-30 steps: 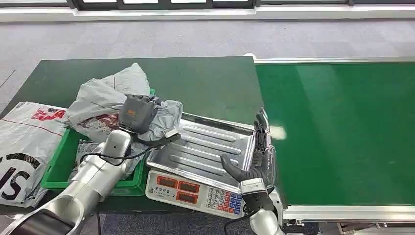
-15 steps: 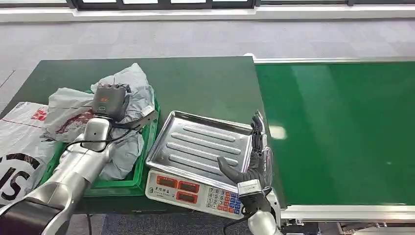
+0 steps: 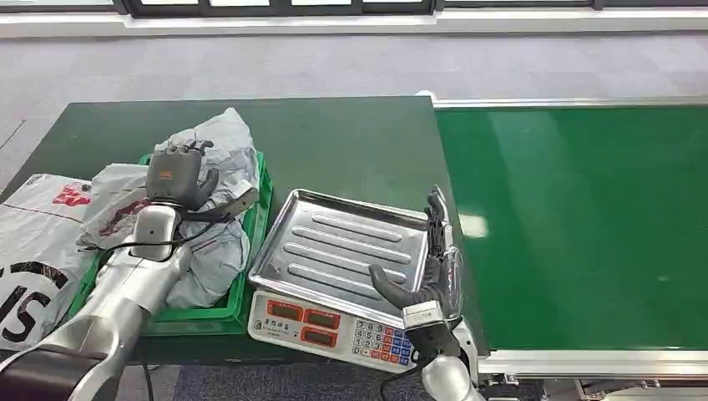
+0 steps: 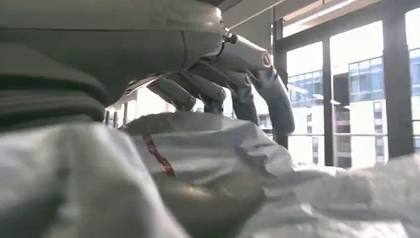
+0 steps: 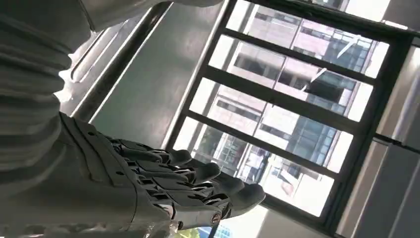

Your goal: Moved the parcel from conveyor to table for the left to box.

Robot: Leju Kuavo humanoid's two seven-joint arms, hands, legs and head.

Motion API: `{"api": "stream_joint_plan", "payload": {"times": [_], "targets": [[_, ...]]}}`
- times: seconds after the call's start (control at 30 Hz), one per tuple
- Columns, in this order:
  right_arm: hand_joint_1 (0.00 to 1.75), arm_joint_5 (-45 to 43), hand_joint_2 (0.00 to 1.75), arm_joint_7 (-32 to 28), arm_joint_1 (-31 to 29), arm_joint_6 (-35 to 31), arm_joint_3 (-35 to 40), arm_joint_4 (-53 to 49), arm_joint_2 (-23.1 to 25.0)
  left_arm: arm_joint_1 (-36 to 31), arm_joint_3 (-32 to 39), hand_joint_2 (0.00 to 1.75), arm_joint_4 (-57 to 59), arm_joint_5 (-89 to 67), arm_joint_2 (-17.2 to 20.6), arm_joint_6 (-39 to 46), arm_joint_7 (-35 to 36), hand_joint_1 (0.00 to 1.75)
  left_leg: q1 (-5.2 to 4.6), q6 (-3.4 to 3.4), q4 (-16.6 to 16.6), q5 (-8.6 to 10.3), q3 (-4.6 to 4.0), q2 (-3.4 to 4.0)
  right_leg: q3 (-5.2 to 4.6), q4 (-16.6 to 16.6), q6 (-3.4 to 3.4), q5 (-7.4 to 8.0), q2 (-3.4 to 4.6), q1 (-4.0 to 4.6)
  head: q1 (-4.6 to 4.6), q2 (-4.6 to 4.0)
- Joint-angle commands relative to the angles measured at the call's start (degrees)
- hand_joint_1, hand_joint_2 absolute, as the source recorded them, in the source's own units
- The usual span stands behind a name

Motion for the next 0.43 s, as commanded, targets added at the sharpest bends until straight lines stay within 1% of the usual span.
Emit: {"api": "stream_joint_plan", "payload": {"times": [0.03, 0.1, 0.13, 0.17, 0.2, 0.3, 0.33, 0.37, 0.43], "targets": [[0.0, 1.0, 1.75, 0.9, -0.8, -0.2, -0.4, 1.7, -1.0, 15.6, 14.3, 0.0, -27.2, 23.0, -11.1, -0.5, -12.5, 0.0, -0.01, 0.06, -0.1, 0.02, 0.09, -0.04, 0.16, -0.2, 0.03, -0.01, -0.17, 0.01, 0.02, 0.0], [0.0, 1.3, 1.75, 0.8, 0.3, -0.5, -0.8, 0.8, -1.3, 20.1, 13.5, 0.0, -35.0, 34.5, -12.1, -4.2, -15.7, 0.0, -0.01, 0.05, -0.1, -0.01, 0.03, -0.07, 0.09, -0.1, 0.02, -0.02, -0.11, 0.0, 0.02, 0.0], [0.0, 1.6, 1.75, 0.6, 0.8, -0.5, -1.2, 0.5, -1.1, 23.2, 13.5, 0.0, -40.0, 45.3, -13.2, -7.3, -18.7, 0.0, -0.01, 0.07, -0.1, -0.02, 0.04, -0.08, 0.16, -0.2, 0.03, -0.03, -0.19, 0.01, 0.02, 0.0], [0.0, 1.8, 1.75, 0.5, 0.8, -0.4, -1.3, 0.4, -1.0, 24.3, 12.9, 0.0, -41.3, 46.8, -13.1, -7.6, -18.9, 0.0, -0.05, 0.07, -0.1, -0.06, 0.07, 0.03, 0.1, -0.1, 0.02, -0.04, -0.05, -0.03, 0.0, 0.0], [0.0, 1.8, 1.75, 0.5, 0.8, -0.4, -1.3, 0.4, -0.9, 24.5, 12.7, 0.0, -41.5, 46.9, -13.1, -7.5, -18.9, 0.0, -0.09, 0.08, -0.1, -0.07, 0.02, -0.02, 0.07, -0.1, 0.03, -0.05, -0.09, -0.07, 0.02, 0.0], [0.0, 1.8, 1.75, 0.5, 0.6, -0.4, -1.3, 0.6, -0.8, 24.0, 12.9, 0.0, -40.6, 47.3, -12.9, -7.4, -18.9, 0.0, -0.05, 0.12, 0.0, -0.15, -0.01, 0.07, 0.03, -0.1, 0.02, -0.04, -0.02, -0.03, 0.04, 0.0], [0.0, 1.8, 1.75, 0.5, 0.5, -0.4, -1.3, 0.6, -0.8, 23.8, 12.9, 0.0, -40.6, 47.3, -12.7, -7.4, -18.9, 0.0, -0.02, 0.12, -0.1, -0.16, 0.12, 0.13, 0.17, -0.2, 0.0, -0.03, -0.07, 0.02, 0.04, 0.0], [0.0, 1.9, 1.75, 0.5, 0.5, -0.3, -1.4, 0.6, -0.7, 23.8, 13.4, 0.0, -40.4, 50.5, -13.3, -7.6, -20.6, 0.0, -0.04, 0.1, 0.0, -0.12, -0.12, 0.07, -0.08, -0.1, 0.01, -0.01, 0.0, -0.02, 0.02, 0.0], [0.0, 2.3, 1.75, 1.1, 1.0, 0.2, -1.9, -0.2, -0.6, 26.2, 12.6, 0.0, -41.6, 60.3, -14.1, -13.8, -23.1, 0.0, -0.02, 0.09, -0.1, -0.11, -0.04, 0.09, 0.01, -0.1, -0.01, -0.01, -0.06, 0.01, 0.02, 0.0]]}}
